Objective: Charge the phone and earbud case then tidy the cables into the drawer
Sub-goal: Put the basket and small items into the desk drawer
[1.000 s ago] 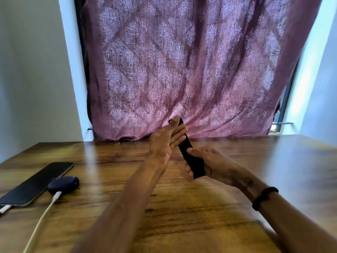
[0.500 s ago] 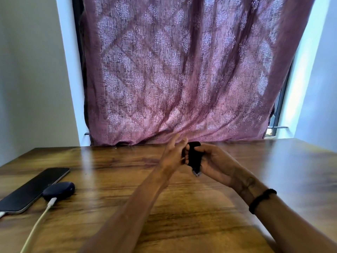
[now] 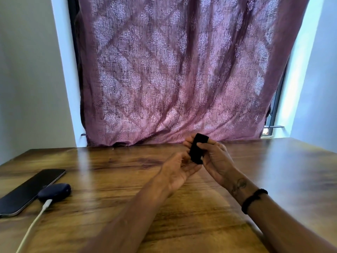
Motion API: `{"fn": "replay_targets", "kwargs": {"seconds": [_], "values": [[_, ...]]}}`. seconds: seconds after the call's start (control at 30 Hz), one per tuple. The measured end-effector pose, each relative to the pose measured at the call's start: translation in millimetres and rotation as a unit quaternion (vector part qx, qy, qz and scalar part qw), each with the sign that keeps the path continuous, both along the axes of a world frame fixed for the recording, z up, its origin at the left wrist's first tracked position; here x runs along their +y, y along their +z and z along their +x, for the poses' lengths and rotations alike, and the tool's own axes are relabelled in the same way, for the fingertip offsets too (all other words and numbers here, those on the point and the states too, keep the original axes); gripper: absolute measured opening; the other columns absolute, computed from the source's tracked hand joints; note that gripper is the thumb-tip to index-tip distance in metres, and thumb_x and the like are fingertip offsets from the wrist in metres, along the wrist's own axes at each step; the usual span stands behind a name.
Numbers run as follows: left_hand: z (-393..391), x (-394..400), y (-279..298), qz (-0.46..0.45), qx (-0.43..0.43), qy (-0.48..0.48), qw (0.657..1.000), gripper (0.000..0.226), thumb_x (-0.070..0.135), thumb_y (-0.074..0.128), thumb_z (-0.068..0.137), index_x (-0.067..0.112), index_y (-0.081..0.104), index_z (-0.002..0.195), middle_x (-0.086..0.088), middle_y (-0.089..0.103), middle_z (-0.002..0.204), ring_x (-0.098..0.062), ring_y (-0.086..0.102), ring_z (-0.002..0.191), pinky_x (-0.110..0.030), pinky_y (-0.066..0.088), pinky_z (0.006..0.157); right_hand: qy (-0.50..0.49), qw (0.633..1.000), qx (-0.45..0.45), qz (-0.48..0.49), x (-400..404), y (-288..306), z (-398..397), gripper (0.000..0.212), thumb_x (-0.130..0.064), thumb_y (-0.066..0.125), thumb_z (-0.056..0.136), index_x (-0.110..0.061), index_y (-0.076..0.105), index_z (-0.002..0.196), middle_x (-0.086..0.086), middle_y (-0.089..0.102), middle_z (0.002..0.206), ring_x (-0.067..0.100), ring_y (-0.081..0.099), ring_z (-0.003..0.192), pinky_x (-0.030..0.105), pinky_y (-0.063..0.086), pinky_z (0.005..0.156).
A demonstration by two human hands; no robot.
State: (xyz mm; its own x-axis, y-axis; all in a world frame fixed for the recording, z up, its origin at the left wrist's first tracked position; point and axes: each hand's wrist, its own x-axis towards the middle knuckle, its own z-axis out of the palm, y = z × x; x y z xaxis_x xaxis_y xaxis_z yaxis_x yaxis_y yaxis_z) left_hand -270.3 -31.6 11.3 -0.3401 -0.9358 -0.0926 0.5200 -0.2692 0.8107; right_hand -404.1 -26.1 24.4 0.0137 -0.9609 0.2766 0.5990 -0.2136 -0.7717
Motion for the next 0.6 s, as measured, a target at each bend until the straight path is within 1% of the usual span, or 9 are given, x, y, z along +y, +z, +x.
{"fn": "replay_targets", "kwargs": {"seconds": [0.07,0.17,0.2,0.3,0.37,0.4,0.47,0.53,0.6], "values": [[-1.6,-3.0,-3.4,-0.021,0.0,0.014,1.0,0.007,-0.005,0.062,0.092,-0.002,0.067,0.095,-0.018,0.073,0.086,-0.027,0.074,0.076,-0.038,0.061,0.081,-0.012,1.0,-0.003,0.002,0.1,-0.3,-0.4,0.032,0.014,0.046,0.096,0.01,0.063,0.122,0.027,0.073,0.115,0.036,0.073,0.107,0.042,0.062,0.09],[-4.8,-4.2,-10.6,-0.06,-0.034,0.079,0.994,0.028,0.004,0.073,0.091,-0.006,0.064,0.115,-0.021,0.074,0.101,-0.025,0.076,0.076,-0.032,0.064,0.068,-0.013,1.0,0.016,0.009,0.6,-3.6,3.9,0.033,0.013,0.045,0.097,0.008,0.064,0.123,0.026,0.071,0.12,0.037,0.069,0.116,0.042,0.058,0.099],[-4.8,-4.8,-14.8,-0.082,-0.066,0.121,0.987,0.033,0.007,0.077,0.089,-0.002,0.062,0.118,-0.023,0.073,0.105,-0.025,0.077,0.075,-0.032,0.063,0.064,-0.013,1.0,0.021,0.012,0.6,-5.5,6.9,0.032,0.013,0.044,0.098,0.008,0.064,0.123,0.027,0.071,0.122,0.037,0.069,0.117,0.043,0.056,0.101],[-1.9,-4.8,-25.4,-0.205,-0.186,0.238,0.931,0.029,0.019,0.082,0.087,0.014,0.06,0.105,-0.016,0.073,0.099,-0.025,0.078,0.071,-0.038,0.064,0.059,-0.013,0.999,0.025,0.017,3.8,-5.6,16.9,0.033,0.009,0.038,0.101,0.01,0.06,0.125,0.025,0.07,0.124,0.036,0.067,0.12,0.042,0.055,0.103],[0.0,-1.1,-28.1,-0.293,-0.23,0.258,0.891,0.021,0.025,0.078,0.09,0.015,0.061,0.099,-0.012,0.075,0.084,-0.024,0.076,0.064,-0.042,0.063,0.055,-0.008,1.0,0.026,0.015,7.4,-3.0,19.1,0.034,0.006,0.035,0.102,0.01,0.059,0.126,0.023,0.07,0.125,0.034,0.068,0.117,0.037,0.059,0.095],[0.4,0.8,-28.1,-0.317,-0.236,0.255,0.883,0.02,0.026,0.076,0.092,0.014,0.062,0.099,-0.012,0.075,0.077,-0.026,0.075,0.059,-0.044,0.063,0.054,-0.004,1.0,0.024,0.015,8.3,-2.3,18.3,0.033,0.005,0.035,0.103,0.009,0.058,0.126,0.022,0.07,0.126,0.033,0.071,0.112,0.036,0.061,0.091],[0.8,1.1,-27.3,-0.322,-0.235,0.234,0.887,0.021,0.025,0.077,0.091,0.011,0.065,0.1,-0.013,0.074,0.072,-0.029,0.073,0.055,-0.044,0.062,0.054,-0.001,1.0,0.012,0.022,8.6,-2.6,16.2,0.032,0.004,0.034,0.103,0.008,0.058,0.124,0.022,0.071,0.125,0.033,0.072,0.108,0.041,0.06,0.093],[1.3,-5.0,-26.6,-0.302,-0.226,0.197,0.905,0.026,0.021,0.08,0.088,0.006,0.066,0.104,-0.018,0.074,0.076,-0.027,0.073,0.057,-0.037,0.061,0.054,0.0,0.999,-0.002,0.037,5.0,-5.2,13.4,0.033,0.003,0.034,0.103,0.007,0.057,0.126,0.022,0.07,0.126,0.038,0.067,0.118,0.049,0.054,0.103],[3.4,-12.2,-25.6,-0.273,-0.204,0.153,0.928,0.029,0.016,0.081,0.087,0.002,0.066,0.107,-0.02,0.074,0.078,-0.023,0.073,0.059,-0.029,0.059,0.054,0.003,0.998,-0.016,0.054,2.0,-6.3,10.5,0.034,0.001,0.035,0.103,0.008,0.057,0.127,0.022,0.07,0.127,0.038,0.066,0.121,0.047,0.057,0.098]]}}
